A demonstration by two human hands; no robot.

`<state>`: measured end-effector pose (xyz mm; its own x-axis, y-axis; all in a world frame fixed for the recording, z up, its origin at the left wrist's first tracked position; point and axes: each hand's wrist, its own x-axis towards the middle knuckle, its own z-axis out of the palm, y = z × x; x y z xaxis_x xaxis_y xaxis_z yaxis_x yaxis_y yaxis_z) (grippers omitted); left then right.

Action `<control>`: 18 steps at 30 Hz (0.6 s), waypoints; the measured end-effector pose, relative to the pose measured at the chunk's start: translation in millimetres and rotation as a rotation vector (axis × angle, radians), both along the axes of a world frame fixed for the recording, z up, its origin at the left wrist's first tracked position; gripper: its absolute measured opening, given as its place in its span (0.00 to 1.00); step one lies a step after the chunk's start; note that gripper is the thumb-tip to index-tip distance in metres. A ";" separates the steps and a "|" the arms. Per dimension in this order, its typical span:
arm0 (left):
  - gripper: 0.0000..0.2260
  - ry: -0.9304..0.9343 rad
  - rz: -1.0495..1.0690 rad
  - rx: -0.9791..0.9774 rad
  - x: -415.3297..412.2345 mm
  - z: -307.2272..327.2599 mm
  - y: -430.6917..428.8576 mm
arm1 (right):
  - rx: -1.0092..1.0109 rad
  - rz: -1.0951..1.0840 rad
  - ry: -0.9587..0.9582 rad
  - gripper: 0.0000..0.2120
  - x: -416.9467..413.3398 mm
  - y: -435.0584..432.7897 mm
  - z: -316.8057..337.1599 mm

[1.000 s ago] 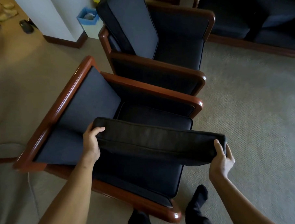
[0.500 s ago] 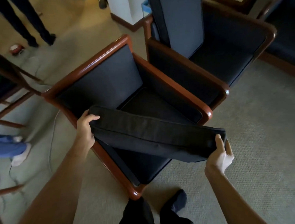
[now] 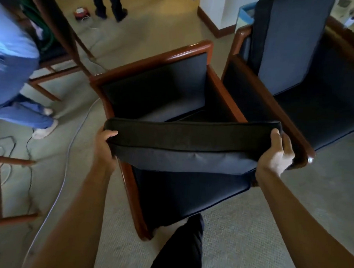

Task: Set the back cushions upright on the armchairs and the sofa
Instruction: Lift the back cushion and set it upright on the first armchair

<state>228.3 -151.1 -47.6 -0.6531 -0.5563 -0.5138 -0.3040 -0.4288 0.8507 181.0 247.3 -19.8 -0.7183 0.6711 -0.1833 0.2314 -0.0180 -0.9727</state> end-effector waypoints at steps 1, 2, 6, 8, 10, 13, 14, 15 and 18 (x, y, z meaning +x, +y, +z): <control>0.09 0.017 0.036 -0.013 -3.1 -2.9 -2.2 | 0.009 0.020 0.006 0.21 -18.6 -5.4 1.6; 0.08 0.026 0.068 -0.014 -7.6 -2.8 -1.9 | 0.014 0.035 0.008 0.21 -37.5 -11.5 3.9; 0.05 0.043 0.210 0.015 -32.6 -4.7 -14.8 | 0.023 0.128 0.013 0.20 -113.0 -42.8 9.1; 0.06 0.024 0.256 0.017 -47.3 -4.5 -25.9 | 0.024 0.175 0.012 0.17 -144.9 -59.6 9.8; 0.08 0.008 0.285 0.024 -59.8 -5.9 -36.0 | 0.015 0.202 0.003 0.16 -173.7 -75.2 11.2; 0.10 -0.009 0.316 0.033 -78.3 -9.8 -50.9 | 0.036 0.233 -0.025 0.14 -213.4 -95.6 12.3; 0.10 -0.010 0.329 0.034 -85.0 -10.6 -53.9 | 0.048 0.244 -0.024 0.14 -225.1 -101.8 11.4; 0.10 -0.002 0.340 0.032 -92.1 -11.1 -56.8 | 0.058 0.261 -0.018 0.15 -236.3 -108.1 10.9; 0.08 0.010 0.379 0.052 -115.1 -10.6 -66.0 | 0.071 0.311 -0.017 0.17 -270.7 -124.3 5.6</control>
<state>113.2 -217.2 -58.3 -0.4113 -0.7324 -0.5426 -0.1078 -0.5520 0.8268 -89.8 122.9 -14.3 -0.8882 0.4317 -0.1576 0.2312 0.1233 -0.9651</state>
